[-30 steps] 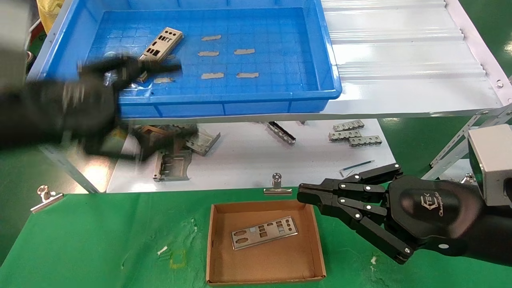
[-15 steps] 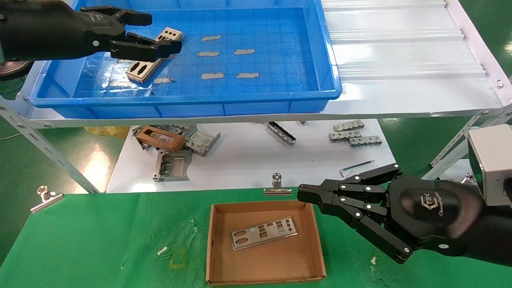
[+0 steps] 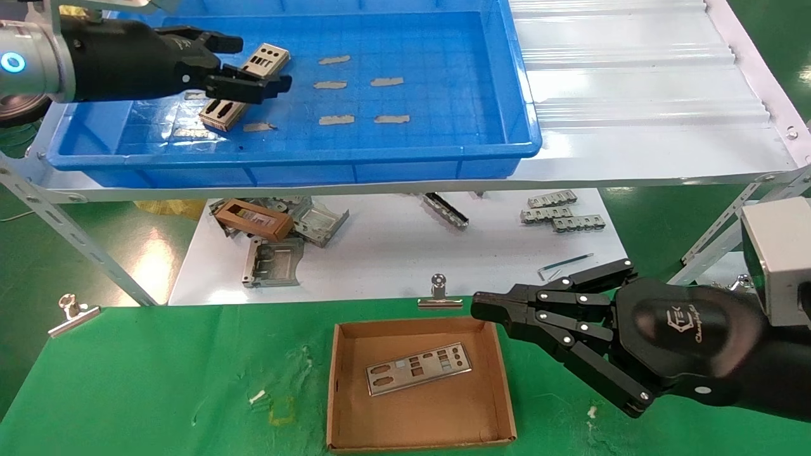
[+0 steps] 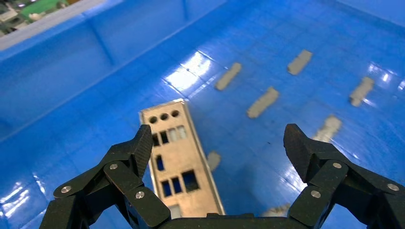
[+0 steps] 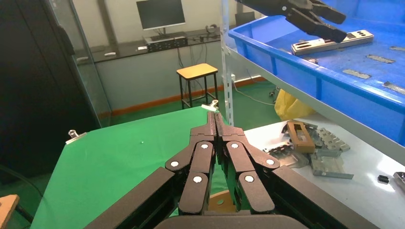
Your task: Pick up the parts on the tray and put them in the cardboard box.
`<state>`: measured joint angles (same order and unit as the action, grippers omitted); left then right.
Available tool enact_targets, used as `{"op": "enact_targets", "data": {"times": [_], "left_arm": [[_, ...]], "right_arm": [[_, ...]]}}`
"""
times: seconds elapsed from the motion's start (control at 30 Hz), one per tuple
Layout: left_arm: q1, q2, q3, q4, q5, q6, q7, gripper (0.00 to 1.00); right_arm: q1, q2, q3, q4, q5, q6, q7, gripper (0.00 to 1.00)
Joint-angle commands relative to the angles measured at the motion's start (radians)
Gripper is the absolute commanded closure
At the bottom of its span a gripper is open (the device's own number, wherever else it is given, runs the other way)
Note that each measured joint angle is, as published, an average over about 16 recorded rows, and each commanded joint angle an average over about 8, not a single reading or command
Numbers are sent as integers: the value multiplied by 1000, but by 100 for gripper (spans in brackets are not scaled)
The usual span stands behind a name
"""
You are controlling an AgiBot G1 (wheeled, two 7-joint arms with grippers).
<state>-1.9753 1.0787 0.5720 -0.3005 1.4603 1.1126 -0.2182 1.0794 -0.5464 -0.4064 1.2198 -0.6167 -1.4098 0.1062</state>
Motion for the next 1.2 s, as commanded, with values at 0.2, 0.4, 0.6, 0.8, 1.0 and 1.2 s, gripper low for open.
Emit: {"op": "enact_targets", "data": {"times": [0.2, 0.4, 0.6, 0.8, 1.0, 1.2], "left_arm": [[-32, 33, -3, 108, -1, -18, 49, 0], [-49, 45, -2, 165, 1, -24, 71, 35], [-45, 63, -3, 202, 2, -68, 95, 96], [-33, 83, -10, 222, -7, -98, 122, 100], [-42, 83, -14, 236, -13, -111, 140, 100], [-64, 61, -17, 245, -15, -93, 150, 100]], "right_arm": [[0, 0, 0, 0, 0, 0, 0, 0], [0, 0, 0, 0, 0, 0, 0, 0], [0, 0, 0, 0, 0, 0, 0, 0], [0, 0, 0, 0, 0, 0, 0, 0], [0, 0, 0, 0, 0, 0, 0, 0], [0, 0, 0, 0, 0, 0, 0, 0]]}}
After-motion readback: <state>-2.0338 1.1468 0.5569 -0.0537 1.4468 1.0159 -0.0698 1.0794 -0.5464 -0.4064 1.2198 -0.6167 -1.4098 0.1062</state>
